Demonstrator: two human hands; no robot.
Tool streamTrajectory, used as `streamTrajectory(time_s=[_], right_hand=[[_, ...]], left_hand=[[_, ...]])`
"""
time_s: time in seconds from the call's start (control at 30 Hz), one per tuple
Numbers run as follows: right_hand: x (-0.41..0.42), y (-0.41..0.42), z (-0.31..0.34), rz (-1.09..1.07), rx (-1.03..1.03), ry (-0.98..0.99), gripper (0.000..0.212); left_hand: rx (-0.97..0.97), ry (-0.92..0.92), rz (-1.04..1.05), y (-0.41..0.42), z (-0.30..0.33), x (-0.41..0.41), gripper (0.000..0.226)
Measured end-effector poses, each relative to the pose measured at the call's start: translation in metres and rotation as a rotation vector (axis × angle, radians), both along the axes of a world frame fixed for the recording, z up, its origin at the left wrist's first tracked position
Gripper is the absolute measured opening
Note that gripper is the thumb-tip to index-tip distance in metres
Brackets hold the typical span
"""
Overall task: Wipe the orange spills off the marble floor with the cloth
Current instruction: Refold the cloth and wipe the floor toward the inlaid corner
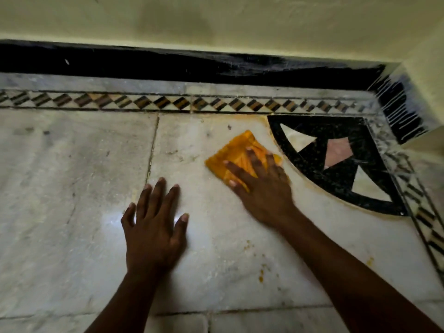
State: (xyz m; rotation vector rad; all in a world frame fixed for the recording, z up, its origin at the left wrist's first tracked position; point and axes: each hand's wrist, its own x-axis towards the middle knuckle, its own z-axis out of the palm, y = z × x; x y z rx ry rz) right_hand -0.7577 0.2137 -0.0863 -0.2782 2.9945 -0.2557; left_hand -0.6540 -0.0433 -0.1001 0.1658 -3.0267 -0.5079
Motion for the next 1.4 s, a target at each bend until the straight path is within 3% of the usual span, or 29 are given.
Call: streamTrajectory(time_s=[0.1, 0.2, 0.27, 0.33, 0.4, 0.47, 0.53, 0.6, 0.7, 0.77, 0.9, 1.0, 1.07, 1.13, 1.27, 1.33, 1.4], right_hand=[[-0.021, 0.058, 0.005, -0.300, 0.045, 0.018, 0.057], [-0.082, 0.056, 0.004, -0.573, -0.032, -0.034, 0.059], [-0.107, 0.026, 0.008, -0.517, -0.016, -0.101, 0.061], [-0.107, -0.008, 0.016, -0.285, -0.028, -0.179, 0.060], [-0.078, -0.033, 0.017, -0.032, -0.005, -0.206, 0.058], [-0.043, -0.035, 0.010, 0.062, -0.028, -0.197, 0.055], [-0.031, -0.017, 0.008, -0.026, -0.032, -0.126, 0.055], [-0.051, -0.001, 0.007, -0.270, -0.005, -0.075, 0.056], [-0.104, -0.016, 0.014, -0.560, -0.092, -0.150, 0.059], [-0.122, -0.050, 0.017, -0.539, -0.083, -0.179, 0.061], [-0.097, -0.119, 0.015, -0.148, -0.070, -0.142, 0.058], [-0.088, -0.109, 0.018, -0.002, -0.033, -0.139, 0.056], [-0.101, -0.072, 0.021, -0.085, 0.021, -0.127, 0.059], [-0.110, -0.023, 0.023, -0.298, 0.080, -0.130, 0.063], [-0.114, 0.007, 0.019, -0.630, -0.026, -0.177, 0.064], [-0.123, -0.021, 0.017, -0.656, -0.009, -0.204, 0.067], [-0.130, -0.055, 0.017, -0.541, -0.010, -0.218, 0.068]], left_hand=[[-0.006, -0.006, -0.001, 0.000, -0.002, 0.001, 0.069], [-0.009, -0.010, -0.001, -0.001, -0.005, -0.001, 0.069], [-0.005, -0.007, 0.003, 0.001, -0.002, -0.001, 0.069], [-0.006, 0.004, 0.001, 0.001, 0.000, -0.001, 0.069], [0.000, 0.001, 0.004, 0.000, 0.001, -0.001, 0.069], [-0.012, -0.002, 0.004, -0.002, 0.000, -0.001, 0.070], [-0.021, 0.011, 0.014, -0.001, -0.002, 0.000, 0.069], [-0.024, 0.027, 0.015, -0.001, -0.005, -0.001, 0.068], [-0.024, 0.016, 0.019, -0.001, -0.007, -0.002, 0.069], [-0.019, 0.009, 0.024, -0.001, -0.007, -0.002, 0.069], [-0.022, 0.007, 0.030, 0.000, -0.002, -0.002, 0.069], [-0.021, -0.003, 0.032, 0.002, -0.005, -0.001, 0.069], [-0.021, 0.004, 0.019, 0.001, -0.006, -0.001, 0.069], [-0.017, 0.002, 0.019, -0.001, -0.007, -0.002, 0.069], [-0.036, 0.006, 0.018, 0.001, -0.005, -0.002, 0.069], [-0.033, 0.005, 0.015, 0.000, -0.004, -0.001, 0.069], [-0.025, 0.004, 0.009, 0.000, -0.003, 0.001, 0.069]])
